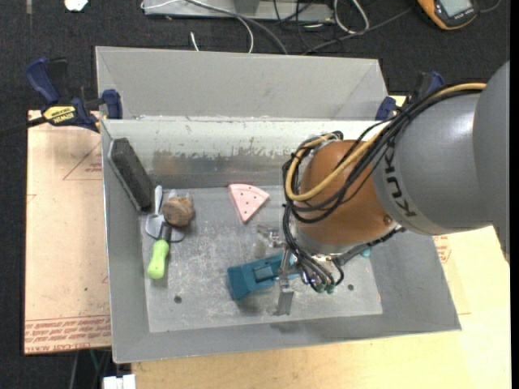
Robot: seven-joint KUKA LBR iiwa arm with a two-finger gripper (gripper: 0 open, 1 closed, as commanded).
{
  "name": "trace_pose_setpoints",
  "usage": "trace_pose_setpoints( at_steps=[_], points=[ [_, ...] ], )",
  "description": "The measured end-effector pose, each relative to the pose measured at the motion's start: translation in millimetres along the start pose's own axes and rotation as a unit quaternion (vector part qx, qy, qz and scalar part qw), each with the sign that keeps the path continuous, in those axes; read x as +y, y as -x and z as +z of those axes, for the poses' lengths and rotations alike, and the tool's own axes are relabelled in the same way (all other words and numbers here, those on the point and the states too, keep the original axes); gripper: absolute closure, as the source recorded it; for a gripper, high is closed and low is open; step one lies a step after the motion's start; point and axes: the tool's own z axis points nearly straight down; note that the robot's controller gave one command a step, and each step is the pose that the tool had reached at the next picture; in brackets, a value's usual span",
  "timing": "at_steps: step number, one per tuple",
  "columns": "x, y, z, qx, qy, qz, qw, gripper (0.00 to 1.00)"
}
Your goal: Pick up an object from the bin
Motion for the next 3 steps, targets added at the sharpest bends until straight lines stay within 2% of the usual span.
trace_pose_setpoints(
  at_steps=[1, 2, 3],
  points=[
    [-11.7, 35.1, 14.5, 0.0042, 0.000, -0.128, 0.9917, 0.00],
    [-0.8, 31.7, 18.9, 0.0034, 0.000, -0.071, 0.9975, 0.00],
    [5.8, 21.1, 35.5, 0.0031, 0.000, -0.024, 0.9997, 0.00]
  ],
)
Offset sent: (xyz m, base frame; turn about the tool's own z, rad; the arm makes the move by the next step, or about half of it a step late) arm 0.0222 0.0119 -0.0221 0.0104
